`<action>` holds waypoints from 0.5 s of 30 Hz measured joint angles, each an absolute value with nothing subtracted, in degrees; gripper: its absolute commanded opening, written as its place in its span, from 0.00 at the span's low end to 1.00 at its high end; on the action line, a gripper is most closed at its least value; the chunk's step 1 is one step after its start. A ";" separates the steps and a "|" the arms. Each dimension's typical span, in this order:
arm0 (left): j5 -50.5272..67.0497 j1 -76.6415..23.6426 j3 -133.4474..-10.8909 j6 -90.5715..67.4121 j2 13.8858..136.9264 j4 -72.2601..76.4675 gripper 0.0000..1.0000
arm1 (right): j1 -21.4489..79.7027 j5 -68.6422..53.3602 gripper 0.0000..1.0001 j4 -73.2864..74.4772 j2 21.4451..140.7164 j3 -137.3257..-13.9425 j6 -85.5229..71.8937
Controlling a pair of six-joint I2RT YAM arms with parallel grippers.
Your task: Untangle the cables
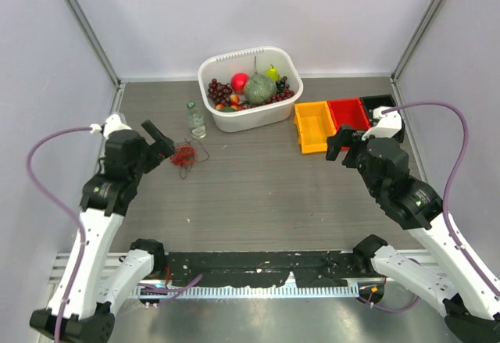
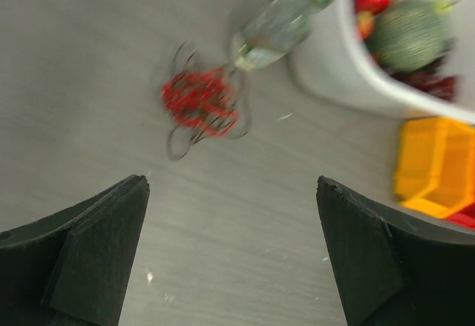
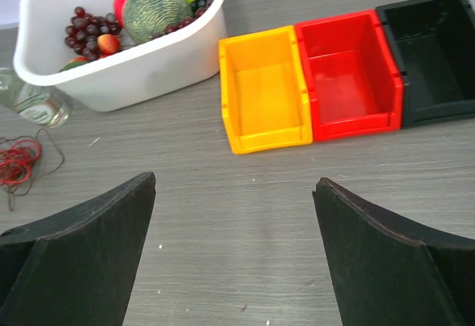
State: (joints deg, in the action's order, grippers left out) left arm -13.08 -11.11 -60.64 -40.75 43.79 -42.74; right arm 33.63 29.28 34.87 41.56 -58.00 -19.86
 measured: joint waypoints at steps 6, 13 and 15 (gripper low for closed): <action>-16.86 -11.07 -48.21 -48.21 48.10 -40.32 1.00 | 33.63 23.24 0.91 33.23 41.60 -56.38 -21.26; -14.00 -8.64 -36.88 -57.32 54.81 -24.49 1.00 | 33.63 17.80 0.89 32.42 41.34 -52.97 -23.73; -12.88 -7.40 -35.97 -59.77 59.51 -20.25 1.00 | 33.63 17.04 0.89 32.40 41.10 -52.29 -24.18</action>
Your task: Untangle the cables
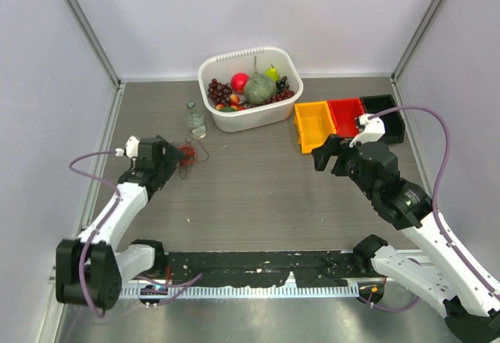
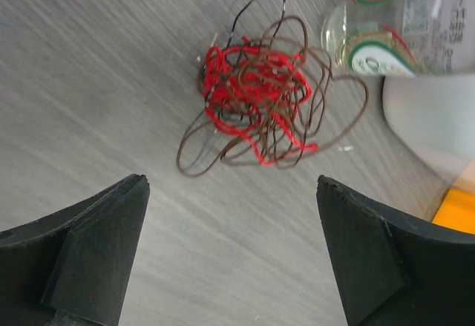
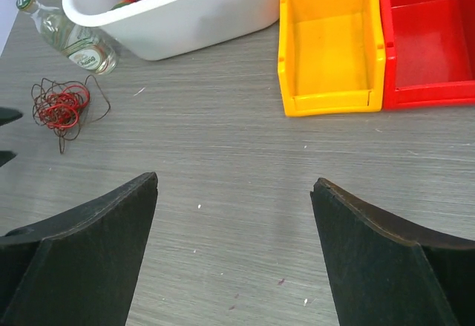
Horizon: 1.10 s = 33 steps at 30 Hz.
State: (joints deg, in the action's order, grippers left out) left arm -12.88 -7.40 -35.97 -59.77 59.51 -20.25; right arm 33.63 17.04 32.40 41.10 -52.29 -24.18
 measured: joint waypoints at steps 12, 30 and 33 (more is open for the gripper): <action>3.33 1.02 -34.63 -68.36 88.14 13.52 0.47 | 33.63 14.11 0.81 31.77 42.13 -50.72 -25.65; 9.39 -32.25 -16.91 -61.01 67.96 24.34 0.44 | 42.52 4.97 0.77 19.51 58.63 -37.50 -29.10; 9.54 -34.15 -14.04 -59.70 65.84 25.06 0.68 | 48.16 3.46 0.68 14.00 62.43 -35.94 -29.87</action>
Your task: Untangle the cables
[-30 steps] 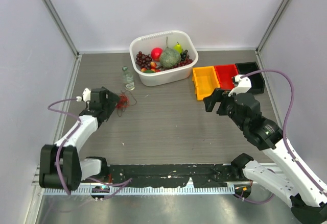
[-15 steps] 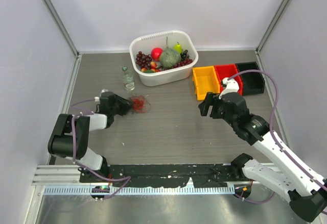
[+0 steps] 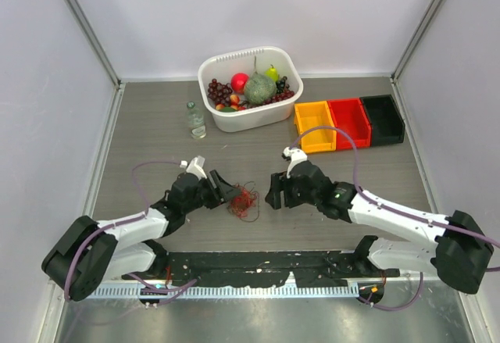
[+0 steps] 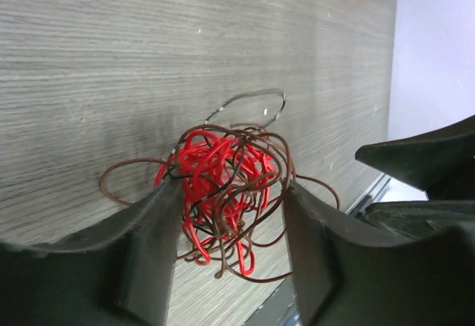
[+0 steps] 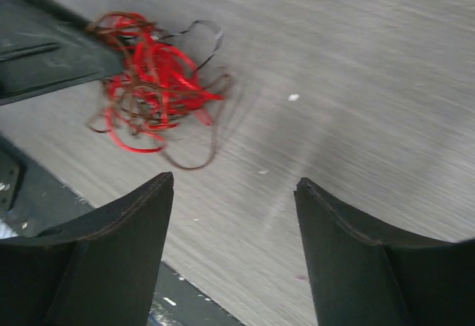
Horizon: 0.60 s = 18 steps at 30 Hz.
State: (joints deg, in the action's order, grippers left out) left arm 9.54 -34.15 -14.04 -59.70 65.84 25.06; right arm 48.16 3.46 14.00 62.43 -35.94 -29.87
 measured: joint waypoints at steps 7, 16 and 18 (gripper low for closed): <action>10.90 -35.05 -9.69 -59.31 64.12 29.34 0.74 | 51.16 1.28 0.59 4.25 66.30 -35.31 -31.24; 8.36 -35.27 -4.23 -59.55 55.37 33.26 0.68 | 51.09 -5.02 0.64 -11.97 67.92 -31.83 -38.26; 7.88 -35.29 -4.21 -59.53 55.53 33.85 0.68 | 51.57 -5.23 0.57 -15.57 70.59 -31.94 -40.86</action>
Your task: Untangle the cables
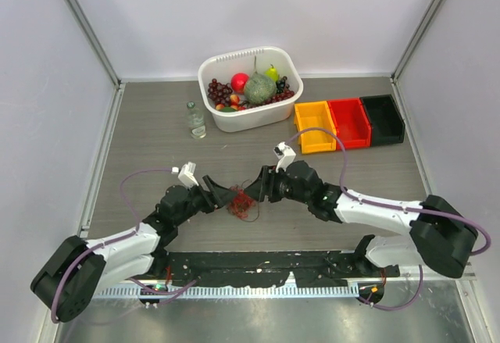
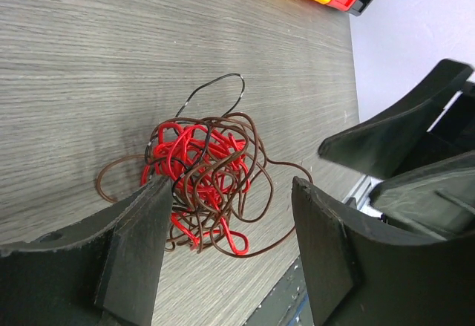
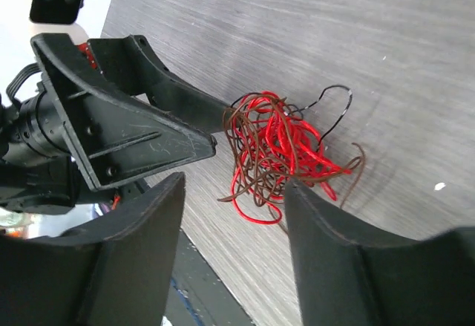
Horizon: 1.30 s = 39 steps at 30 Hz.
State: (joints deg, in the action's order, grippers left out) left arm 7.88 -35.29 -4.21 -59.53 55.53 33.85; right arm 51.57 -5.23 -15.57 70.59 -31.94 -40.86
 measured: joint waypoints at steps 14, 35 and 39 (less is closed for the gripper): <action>9.43 -36.03 -7.70 -59.42 67.55 35.79 0.65 | 56.42 -2.20 0.44 -23.55 79.44 -31.81 -50.72; 11.42 -36.38 -15.51 -59.35 76.75 33.54 0.60 | 56.40 -6.59 0.01 -23.24 65.08 -37.10 -47.59; 11.62 -36.38 -16.43 -59.37 76.99 33.36 0.60 | 56.40 -9.37 0.01 -18.74 58.94 -42.85 -45.25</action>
State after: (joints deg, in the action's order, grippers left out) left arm 11.62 -36.38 -16.43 -59.37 76.99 33.36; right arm 56.40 -9.37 -18.74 58.94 -42.85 -45.25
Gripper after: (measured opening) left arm 0.605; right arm 0.029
